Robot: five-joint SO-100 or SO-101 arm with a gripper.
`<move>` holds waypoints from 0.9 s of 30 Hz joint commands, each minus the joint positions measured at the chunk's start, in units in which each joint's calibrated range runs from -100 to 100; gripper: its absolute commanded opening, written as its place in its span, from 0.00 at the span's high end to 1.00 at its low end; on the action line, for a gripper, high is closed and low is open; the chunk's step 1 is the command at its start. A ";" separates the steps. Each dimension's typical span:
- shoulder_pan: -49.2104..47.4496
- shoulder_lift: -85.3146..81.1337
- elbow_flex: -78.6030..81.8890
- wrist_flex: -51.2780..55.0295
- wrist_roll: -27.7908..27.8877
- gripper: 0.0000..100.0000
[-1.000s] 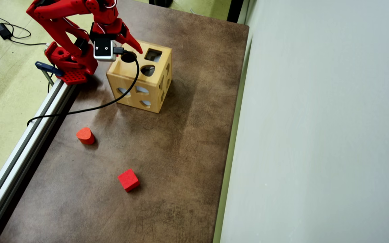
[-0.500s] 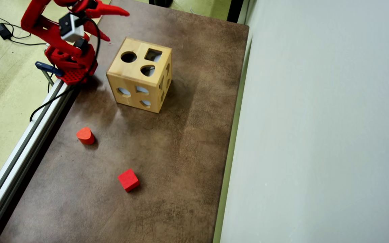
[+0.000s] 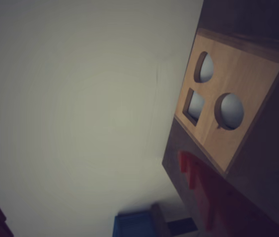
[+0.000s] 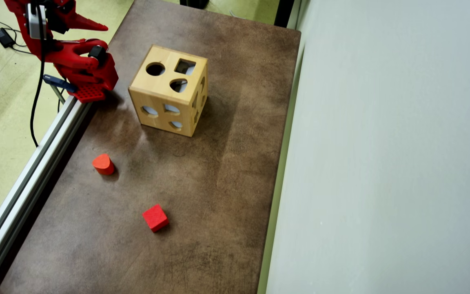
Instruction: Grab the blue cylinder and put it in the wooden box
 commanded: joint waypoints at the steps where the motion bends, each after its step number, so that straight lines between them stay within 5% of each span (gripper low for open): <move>1: 0.19 0.18 -0.18 0.10 -0.10 0.53; 13: 0.19 0.18 -0.18 0.10 -0.15 0.99; 27: 6.80 0.26 -0.18 0.10 -0.15 0.97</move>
